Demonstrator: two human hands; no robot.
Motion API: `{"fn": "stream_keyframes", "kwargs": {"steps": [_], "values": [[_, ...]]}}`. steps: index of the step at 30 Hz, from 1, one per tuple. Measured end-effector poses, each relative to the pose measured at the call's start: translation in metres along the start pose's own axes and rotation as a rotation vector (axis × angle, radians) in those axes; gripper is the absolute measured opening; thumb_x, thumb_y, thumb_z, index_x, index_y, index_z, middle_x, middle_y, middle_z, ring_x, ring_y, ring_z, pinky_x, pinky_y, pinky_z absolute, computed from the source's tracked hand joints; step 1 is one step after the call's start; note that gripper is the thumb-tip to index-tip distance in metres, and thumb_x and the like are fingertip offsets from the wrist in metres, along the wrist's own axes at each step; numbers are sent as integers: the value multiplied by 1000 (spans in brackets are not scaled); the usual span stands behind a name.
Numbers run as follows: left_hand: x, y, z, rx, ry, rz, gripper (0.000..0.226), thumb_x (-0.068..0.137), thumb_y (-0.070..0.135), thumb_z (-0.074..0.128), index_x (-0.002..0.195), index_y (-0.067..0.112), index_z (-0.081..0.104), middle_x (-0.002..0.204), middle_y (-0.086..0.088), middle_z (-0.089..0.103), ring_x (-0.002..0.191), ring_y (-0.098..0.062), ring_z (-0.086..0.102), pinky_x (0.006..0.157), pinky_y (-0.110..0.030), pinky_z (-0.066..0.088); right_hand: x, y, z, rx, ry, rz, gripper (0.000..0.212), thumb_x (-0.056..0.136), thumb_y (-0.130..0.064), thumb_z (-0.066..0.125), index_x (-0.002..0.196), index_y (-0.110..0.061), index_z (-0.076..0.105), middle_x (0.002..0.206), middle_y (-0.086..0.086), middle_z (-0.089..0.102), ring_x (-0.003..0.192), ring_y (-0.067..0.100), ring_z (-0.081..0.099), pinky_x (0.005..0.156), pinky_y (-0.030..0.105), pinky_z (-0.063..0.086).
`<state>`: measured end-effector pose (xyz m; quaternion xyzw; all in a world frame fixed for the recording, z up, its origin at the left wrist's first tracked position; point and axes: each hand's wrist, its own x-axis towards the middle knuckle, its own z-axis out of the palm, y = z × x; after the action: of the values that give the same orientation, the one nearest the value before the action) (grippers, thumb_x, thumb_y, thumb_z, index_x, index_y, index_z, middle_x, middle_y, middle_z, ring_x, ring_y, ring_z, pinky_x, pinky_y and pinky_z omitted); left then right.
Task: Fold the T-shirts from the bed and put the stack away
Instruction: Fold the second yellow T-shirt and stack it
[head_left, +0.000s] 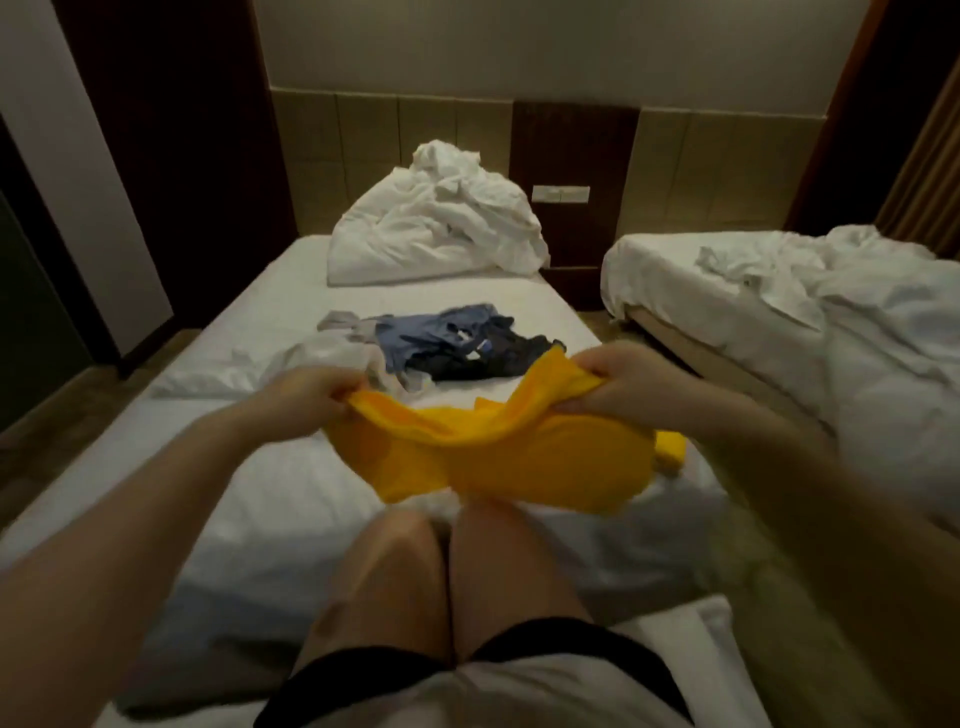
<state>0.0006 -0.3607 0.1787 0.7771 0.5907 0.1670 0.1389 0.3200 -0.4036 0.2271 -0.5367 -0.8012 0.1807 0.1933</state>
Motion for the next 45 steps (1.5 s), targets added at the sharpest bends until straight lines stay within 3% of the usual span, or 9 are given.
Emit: {"fn": "stream_keyframes", "kwargs": {"steps": [5,9,14,23,29,33,36,40,45], "values": [[-67,-7,66,-171,87,-56,29,84,1,55,70,27,53,75,-7,61,72,-18,54,62,-25,39,-49,20,64,123,24,-15,31,81,-27,71,90,2,67,89,19,67,88,27,61,77,34,45],[-103,-7,73,-299,226,-80,24,88,3,51,77,23,54,76,-10,61,70,-20,54,62,-29,41,-82,14,83,130,116,-170,65,69,-60,62,85,3,65,81,18,66,79,30,61,70,47,47],[-137,-12,95,-562,209,-165,21,82,-9,44,79,9,53,55,-13,54,48,-19,48,44,-22,39,-125,8,109,-40,332,-315,31,76,-40,60,63,-11,55,62,-1,52,52,16,47,44,37,42],[-136,-20,127,-936,174,-243,11,86,4,55,80,13,54,89,-4,61,79,-20,55,63,-30,50,-133,19,140,215,219,-244,66,76,-70,52,57,-6,52,50,-3,41,46,6,38,46,29,31],[-123,-30,109,-636,119,-69,10,65,28,51,71,34,57,62,11,53,60,-2,44,58,-19,37,-125,17,140,431,197,-108,54,69,-58,61,62,-4,58,49,-4,48,47,3,45,48,18,35],[-113,-35,77,-399,49,65,19,63,48,53,79,43,61,85,22,67,80,2,60,78,-21,44,-134,14,133,433,-334,-67,14,78,-39,68,67,-32,63,61,-9,55,57,3,51,56,22,39],[-112,-18,68,-219,-88,165,21,67,47,53,82,62,54,85,40,61,83,19,54,71,-4,39,-138,8,131,338,-653,-34,16,84,-42,65,83,-26,65,65,-12,54,61,1,47,59,23,37],[-112,-9,90,-162,-174,194,22,71,39,41,86,40,57,92,6,67,84,7,56,71,-12,41,-116,-2,134,608,-448,97,28,82,-46,51,89,-25,69,68,-12,63,62,0,55,58,15,41],[-118,6,99,-373,-35,55,29,88,10,42,84,32,60,90,-5,64,78,-14,55,71,-31,44,-72,-5,170,277,-328,92,31,95,-33,50,113,-16,67,117,4,65,105,17,59,91,29,43]]}}
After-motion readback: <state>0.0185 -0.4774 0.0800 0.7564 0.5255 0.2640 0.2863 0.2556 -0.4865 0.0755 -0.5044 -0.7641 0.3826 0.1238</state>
